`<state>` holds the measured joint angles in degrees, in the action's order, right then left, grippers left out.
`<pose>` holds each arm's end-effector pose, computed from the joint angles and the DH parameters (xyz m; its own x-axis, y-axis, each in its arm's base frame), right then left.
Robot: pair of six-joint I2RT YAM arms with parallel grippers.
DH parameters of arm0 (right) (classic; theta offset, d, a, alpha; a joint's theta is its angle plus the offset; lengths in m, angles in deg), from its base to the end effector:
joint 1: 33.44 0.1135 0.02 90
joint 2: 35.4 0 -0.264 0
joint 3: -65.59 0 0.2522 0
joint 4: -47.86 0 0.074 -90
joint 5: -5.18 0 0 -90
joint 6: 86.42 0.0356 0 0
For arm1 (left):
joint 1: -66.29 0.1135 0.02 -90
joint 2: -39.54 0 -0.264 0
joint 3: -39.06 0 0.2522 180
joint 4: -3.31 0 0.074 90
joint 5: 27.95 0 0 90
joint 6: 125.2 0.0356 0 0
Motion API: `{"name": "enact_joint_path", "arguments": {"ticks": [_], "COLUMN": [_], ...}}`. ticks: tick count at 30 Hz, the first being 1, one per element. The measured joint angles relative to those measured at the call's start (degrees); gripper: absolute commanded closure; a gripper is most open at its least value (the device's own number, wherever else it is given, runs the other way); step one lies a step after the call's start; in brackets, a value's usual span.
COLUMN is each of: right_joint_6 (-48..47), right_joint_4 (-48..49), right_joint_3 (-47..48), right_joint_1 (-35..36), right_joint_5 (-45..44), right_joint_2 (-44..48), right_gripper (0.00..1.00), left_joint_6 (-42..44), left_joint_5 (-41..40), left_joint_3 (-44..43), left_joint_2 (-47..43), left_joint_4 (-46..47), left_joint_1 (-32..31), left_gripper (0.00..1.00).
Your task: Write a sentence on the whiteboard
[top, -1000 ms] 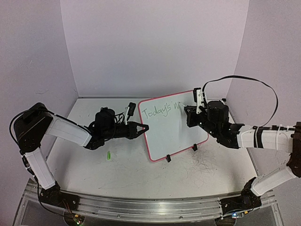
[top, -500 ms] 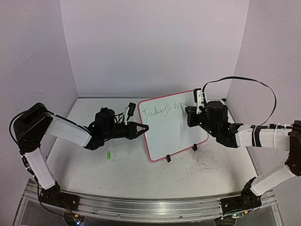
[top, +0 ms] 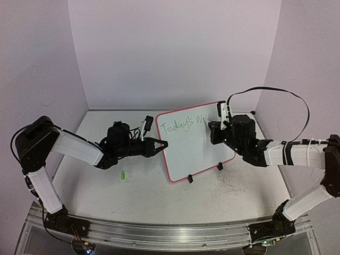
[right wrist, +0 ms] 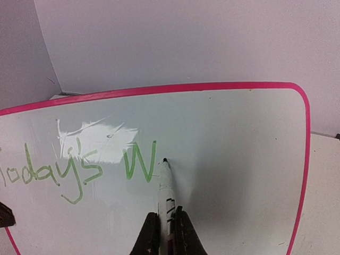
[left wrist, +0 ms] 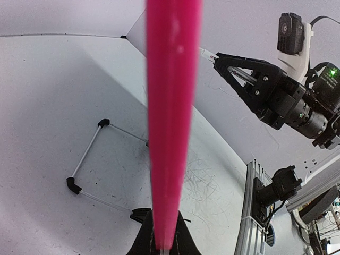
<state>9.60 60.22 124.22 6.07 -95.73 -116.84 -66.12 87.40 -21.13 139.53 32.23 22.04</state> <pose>0.2514 0.1986 0.2570 -0.1896 -0.0229 -0.9816 -0.4638 0.8833 0.0690 0.2500 -0.2648 0.1920 -0.5948 -0.0689 -0.8009 0.7299 0.3713 -0.5739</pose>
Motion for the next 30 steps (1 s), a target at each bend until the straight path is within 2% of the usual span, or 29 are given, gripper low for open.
{"name": "enact_joint_path", "arguments": {"ticks": [30], "right_joint_6": [0.4], "right_joint_4": [0.8], "right_joint_3": [-0.1], "right_joint_1": [0.0], "right_joint_5": [0.0], "right_joint_2": [-0.7], "right_gripper": [1.00], "left_joint_6": [-0.4], "left_joint_5": [0.0], "left_joint_3": [0.0], "left_joint_2": [0.0], "left_joint_4": [0.0], "left_joint_1": [0.0], "left_gripper": [1.00]}}
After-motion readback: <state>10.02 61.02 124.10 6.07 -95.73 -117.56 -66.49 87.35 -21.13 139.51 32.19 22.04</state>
